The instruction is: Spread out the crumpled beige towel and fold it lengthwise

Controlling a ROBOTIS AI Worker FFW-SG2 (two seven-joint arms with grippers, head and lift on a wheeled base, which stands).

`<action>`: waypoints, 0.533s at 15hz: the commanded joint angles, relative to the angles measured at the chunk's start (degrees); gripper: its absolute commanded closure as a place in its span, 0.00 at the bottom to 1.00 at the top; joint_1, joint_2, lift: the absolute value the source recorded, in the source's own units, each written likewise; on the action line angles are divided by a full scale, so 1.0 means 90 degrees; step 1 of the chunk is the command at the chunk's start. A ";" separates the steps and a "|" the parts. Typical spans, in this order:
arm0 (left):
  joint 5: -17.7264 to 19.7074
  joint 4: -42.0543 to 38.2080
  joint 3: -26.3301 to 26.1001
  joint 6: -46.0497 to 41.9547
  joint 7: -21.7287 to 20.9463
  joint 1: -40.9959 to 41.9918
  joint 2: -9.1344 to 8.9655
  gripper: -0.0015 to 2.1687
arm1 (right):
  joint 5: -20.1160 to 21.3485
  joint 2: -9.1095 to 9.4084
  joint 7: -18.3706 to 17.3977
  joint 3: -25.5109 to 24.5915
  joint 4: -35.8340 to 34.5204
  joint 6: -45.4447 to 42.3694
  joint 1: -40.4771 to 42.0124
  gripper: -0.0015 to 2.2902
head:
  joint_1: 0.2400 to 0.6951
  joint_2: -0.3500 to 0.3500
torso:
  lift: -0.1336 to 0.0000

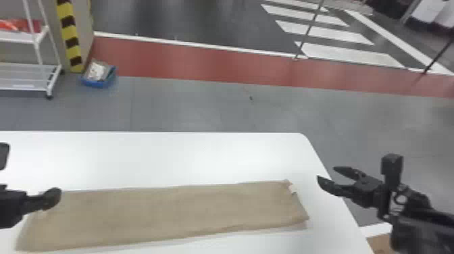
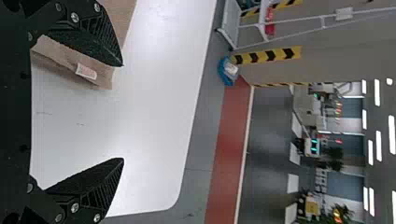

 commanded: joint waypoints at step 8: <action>-0.0386 0.1513 -0.0275 0.0578 -0.0102 -0.0921 0.0099 0.07 | 0.1021 -0.0215 0.0172 0.0945 0.0685 0.0201 -0.0275 0.19 | 1.00 0.17 | 1.00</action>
